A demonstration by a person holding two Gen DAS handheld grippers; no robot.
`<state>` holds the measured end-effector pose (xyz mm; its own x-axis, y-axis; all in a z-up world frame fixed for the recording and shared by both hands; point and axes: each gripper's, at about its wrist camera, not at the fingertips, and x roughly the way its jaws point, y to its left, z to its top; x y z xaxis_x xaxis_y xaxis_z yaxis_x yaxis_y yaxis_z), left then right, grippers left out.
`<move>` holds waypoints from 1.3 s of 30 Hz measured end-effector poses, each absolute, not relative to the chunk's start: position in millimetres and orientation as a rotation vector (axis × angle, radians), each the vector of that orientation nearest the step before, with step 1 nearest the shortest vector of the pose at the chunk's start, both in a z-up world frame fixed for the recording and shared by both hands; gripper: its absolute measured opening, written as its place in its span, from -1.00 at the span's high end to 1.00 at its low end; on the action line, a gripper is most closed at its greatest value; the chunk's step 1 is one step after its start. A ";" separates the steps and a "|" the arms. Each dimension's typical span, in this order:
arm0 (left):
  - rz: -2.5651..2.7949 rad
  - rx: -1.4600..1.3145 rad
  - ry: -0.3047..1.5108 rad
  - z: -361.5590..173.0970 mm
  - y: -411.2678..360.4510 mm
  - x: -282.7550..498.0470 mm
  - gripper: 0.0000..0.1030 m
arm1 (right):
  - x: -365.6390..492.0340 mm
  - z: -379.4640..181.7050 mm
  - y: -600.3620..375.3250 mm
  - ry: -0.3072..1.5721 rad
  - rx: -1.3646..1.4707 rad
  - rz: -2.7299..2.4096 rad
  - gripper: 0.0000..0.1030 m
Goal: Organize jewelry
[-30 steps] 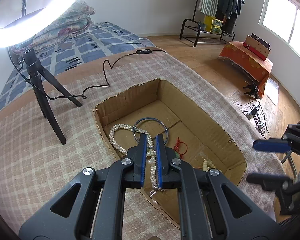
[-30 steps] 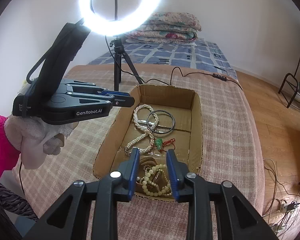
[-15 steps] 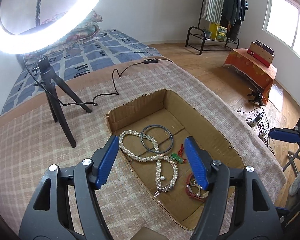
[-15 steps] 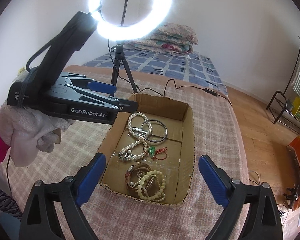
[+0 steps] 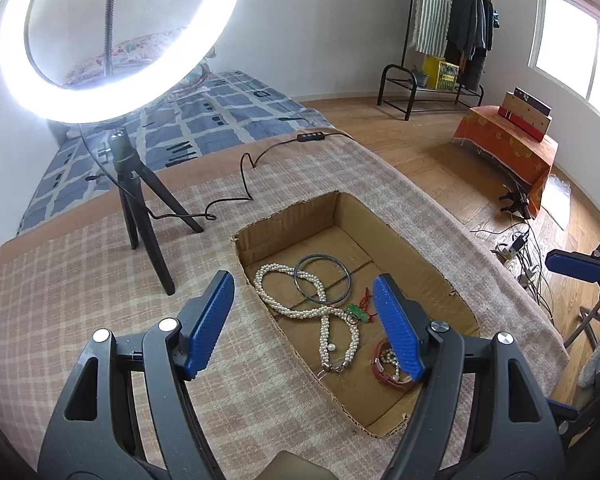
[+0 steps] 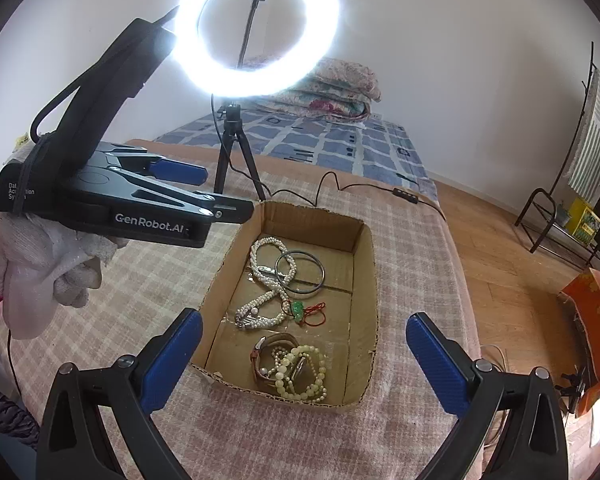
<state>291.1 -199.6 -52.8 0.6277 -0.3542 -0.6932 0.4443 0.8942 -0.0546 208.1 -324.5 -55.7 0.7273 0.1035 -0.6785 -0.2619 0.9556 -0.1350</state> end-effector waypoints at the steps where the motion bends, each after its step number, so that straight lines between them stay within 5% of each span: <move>1: -0.458 0.128 0.760 -50.3 -197.7 288.1 -0.44 | 205.9 -53.5 -324.3 0.725 -0.228 0.195 -1.00; 20: -0.423 0.111 0.681 -7.7 -158.2 234.2 -0.46 | 166.8 -18.8 -309.9 0.667 -0.217 0.130 -0.99; 26: -0.382 0.094 0.640 3.5 -139.7 208.8 -0.65 | 151.5 -11.3 -306.1 0.648 -0.215 0.100 -0.99; 39: -0.352 0.097 0.643 -9.3 -112.8 156.0 -0.66 | 140.1 -9.6 -305.2 0.644 -0.177 0.040 -0.99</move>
<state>156.0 -112.8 -9.3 0.7433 -0.2908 -0.6025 0.3503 0.9364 -0.0198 140.1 -305.2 -9.6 0.7997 -0.0179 -0.6001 -0.0916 0.9842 -0.1514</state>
